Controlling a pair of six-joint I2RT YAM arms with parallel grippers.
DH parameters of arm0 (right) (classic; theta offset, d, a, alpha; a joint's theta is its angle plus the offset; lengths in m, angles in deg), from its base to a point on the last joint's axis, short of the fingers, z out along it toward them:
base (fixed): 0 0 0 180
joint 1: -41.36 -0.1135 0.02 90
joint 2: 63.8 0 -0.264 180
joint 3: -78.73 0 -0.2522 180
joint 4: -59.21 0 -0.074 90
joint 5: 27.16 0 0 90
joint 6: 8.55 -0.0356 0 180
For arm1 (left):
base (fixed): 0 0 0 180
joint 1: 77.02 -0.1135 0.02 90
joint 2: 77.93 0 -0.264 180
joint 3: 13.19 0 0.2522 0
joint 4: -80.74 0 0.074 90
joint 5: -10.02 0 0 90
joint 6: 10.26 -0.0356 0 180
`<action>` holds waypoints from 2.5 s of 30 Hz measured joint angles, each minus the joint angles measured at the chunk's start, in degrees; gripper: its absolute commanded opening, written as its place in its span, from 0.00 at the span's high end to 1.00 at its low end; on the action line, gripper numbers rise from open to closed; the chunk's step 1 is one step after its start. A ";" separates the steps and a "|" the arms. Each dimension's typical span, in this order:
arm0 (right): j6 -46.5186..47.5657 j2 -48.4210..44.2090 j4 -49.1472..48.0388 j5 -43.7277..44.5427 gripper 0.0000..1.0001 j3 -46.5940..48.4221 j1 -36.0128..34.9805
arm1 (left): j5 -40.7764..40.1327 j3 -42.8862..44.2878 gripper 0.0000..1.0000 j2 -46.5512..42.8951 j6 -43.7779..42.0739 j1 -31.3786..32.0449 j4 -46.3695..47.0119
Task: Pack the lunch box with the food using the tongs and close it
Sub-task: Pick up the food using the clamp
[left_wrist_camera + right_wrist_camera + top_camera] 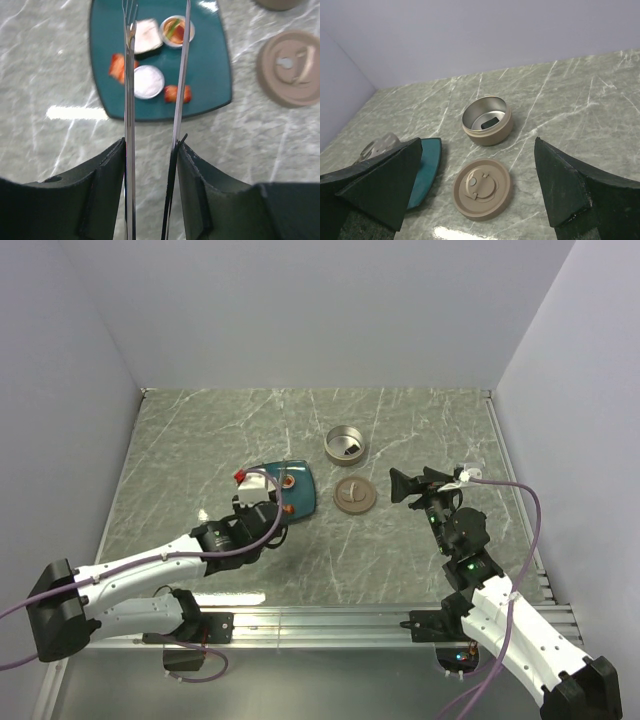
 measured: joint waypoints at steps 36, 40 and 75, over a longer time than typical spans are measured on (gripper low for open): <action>-0.68 -0.63 0.37 -0.87 0.00 0.00 0.04 | -3.26 -0.57 0.49 2.47 10.10 4.17 -9.75; -0.83 -0.63 0.39 -0.85 0.00 0.00 0.04 | -2.82 -0.57 0.50 3.91 10.08 4.17 -9.75; -1.27 0.83 0.26 -0.92 0.00 0.00 0.04 | -5.09 1.57 0.75 3.43 3.80 2.51 -6.27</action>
